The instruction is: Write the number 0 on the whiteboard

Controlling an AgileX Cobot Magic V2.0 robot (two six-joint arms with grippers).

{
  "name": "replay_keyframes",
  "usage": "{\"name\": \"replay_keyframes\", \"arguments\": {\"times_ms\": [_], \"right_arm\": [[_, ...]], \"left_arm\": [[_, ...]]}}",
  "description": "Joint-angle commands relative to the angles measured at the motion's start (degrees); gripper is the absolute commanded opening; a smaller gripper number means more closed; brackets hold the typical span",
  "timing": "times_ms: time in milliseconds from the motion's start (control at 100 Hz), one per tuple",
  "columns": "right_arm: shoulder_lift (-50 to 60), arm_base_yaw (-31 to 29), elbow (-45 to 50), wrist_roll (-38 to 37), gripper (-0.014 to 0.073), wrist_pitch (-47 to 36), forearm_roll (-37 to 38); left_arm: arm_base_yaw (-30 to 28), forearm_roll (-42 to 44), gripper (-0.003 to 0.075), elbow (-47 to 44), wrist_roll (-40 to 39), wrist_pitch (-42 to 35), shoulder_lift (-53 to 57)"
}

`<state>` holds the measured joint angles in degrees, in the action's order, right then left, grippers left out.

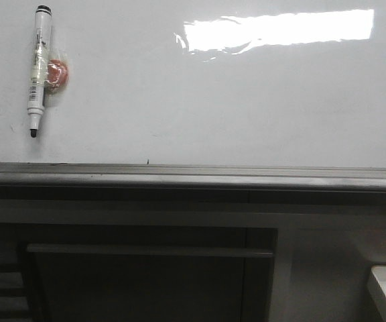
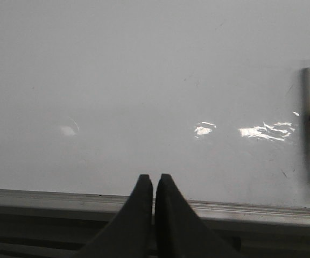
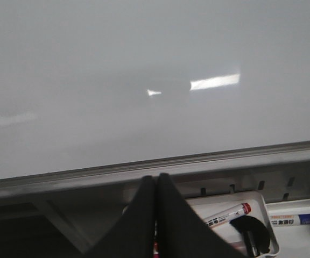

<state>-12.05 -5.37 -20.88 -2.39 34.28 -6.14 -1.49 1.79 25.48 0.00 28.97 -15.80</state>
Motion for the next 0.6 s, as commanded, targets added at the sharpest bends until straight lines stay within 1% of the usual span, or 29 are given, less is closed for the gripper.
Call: {"name": "replay_keyframes", "arguments": {"times_ms": [0, 80, 130, 200, 300, 350, 370, 400, 480, 560, 590], "right_arm": [[-2.82, 0.02, -3.26, -0.27, -0.0067, -2.26, -2.31], [-2.93, 0.02, -3.39, -0.27, -0.0066, -3.82, -4.71], [-2.93, 0.02, -3.39, -0.27, -0.0066, -4.81, -5.54], [-2.93, 0.02, -3.39, -0.27, -0.0066, -5.08, -5.94], [-2.93, 0.08, -3.27, -0.27, -0.0066, -5.08, -5.94], [-2.93, 0.08, -2.99, -0.27, -0.0067, -5.08, -6.10], [-2.93, 0.16, -2.86, -0.27, -0.0067, -5.19, -6.51], [-2.93, 0.16, -2.58, -0.27, -0.0067, -5.06, -7.13], [-2.93, 0.16, -2.60, 0.34, -0.0067, -3.16, -7.96], [-2.93, 0.22, -2.84, 7.50, -0.0067, -1.25, -11.83], [-2.93, 0.22, -2.84, 9.59, -0.0067, -0.72, -14.83]], "left_arm": [[0.55, -0.25, -0.0020, 4.34, 0.00, -3.16, -3.37], [2.59, -0.86, -0.0013, 4.84, 0.00, -7.10, -3.86], [4.15, -1.79, 0.0027, 4.84, 0.00, -9.36, -3.98], [6.72, -5.49, 0.0136, 4.84, 0.00, -11.90, -3.98], [10.61, -8.04, 0.0360, 4.29, 0.00, -13.56, -5.18], [12.37, -9.24, 0.0433, 3.42, 0.00, -15.10, -6.30], [13.06, -9.78, 0.0451, 2.94, 0.00, -15.93, -6.88], [13.89, -9.89, 0.0462, 2.00, 0.00, -17.41, -7.72], [16.01, -10.34, 0.0459, -0.20, 0.00, -22.69, -10.82], [17.71, -10.07, 0.0459, -1.68, 0.00, -26.29, -14.21], [18.29, -10.07, 0.0459, -2.15, 0.00, -27.15, -15.51]]}}
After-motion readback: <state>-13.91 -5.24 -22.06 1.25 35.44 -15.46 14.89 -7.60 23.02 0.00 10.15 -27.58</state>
